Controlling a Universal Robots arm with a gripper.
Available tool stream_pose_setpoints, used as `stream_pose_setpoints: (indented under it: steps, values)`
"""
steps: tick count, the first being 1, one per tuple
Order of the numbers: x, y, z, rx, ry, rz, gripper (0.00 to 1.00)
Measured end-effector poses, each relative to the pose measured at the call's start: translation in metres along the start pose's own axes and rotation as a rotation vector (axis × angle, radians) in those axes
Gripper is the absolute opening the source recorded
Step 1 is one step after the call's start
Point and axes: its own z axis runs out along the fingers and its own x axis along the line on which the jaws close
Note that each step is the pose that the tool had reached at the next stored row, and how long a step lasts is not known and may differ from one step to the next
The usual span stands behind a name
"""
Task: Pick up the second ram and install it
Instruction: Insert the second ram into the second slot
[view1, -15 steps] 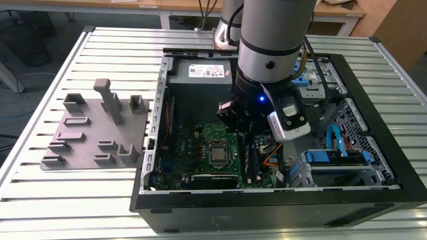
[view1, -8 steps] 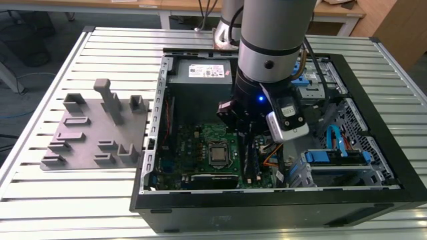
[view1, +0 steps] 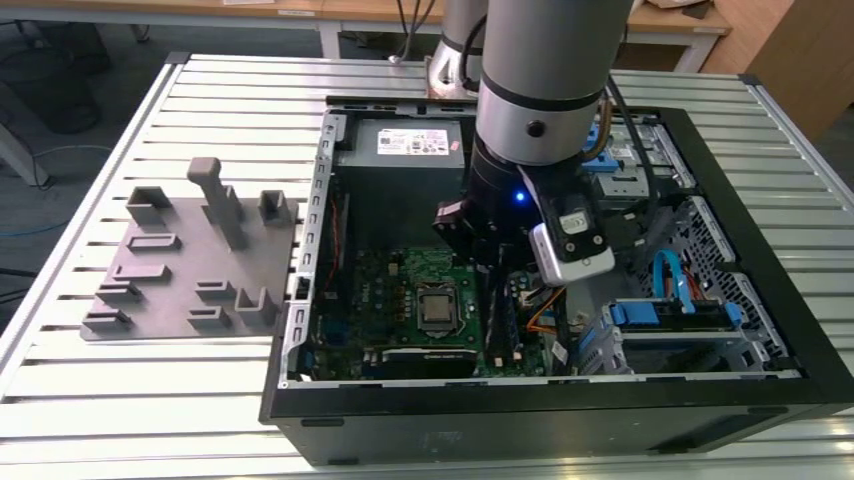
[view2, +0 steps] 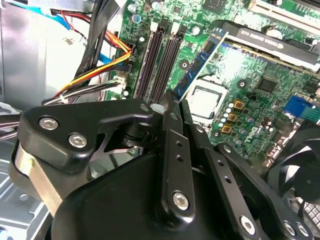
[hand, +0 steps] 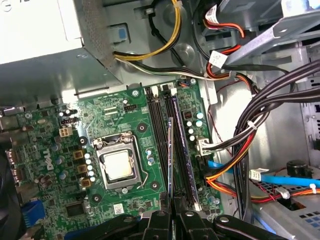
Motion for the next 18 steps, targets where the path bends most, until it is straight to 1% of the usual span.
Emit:
stream_pose_setpoints:
  steps: [5, 7, 8, 10, 11, 12, 13, 18]
  values:
    - [0.0, 0.0, 0.0, 0.0031, 0.0014, 0.036, 0.14]
    - [0.0, 0.0, 0.0, 0.0023, 0.002, 0.039, 0.14]
    - [-0.0001, 0.0, 0.0, -0.0077, 0.0044, 0.039, 0.14]
    - [0.0, 0.0001, 0.0001, -0.0438, 0.0137, 0.035, 0.14]
    - [0.0, 0.0, 0.0001, -0.0579, 0.0173, 0.03, 0.14]
    - [0.0, 0.0, 0.0002, -0.0653, 0.019, 0.021, 0.14]
    - [0.0001, 0.0001, 0.0003, -0.0672, 0.019, 0.005, 0.14]
    - [0.0001, 0.0001, 0.0013, -0.0712, 0.0179, -0.087, 0.14]
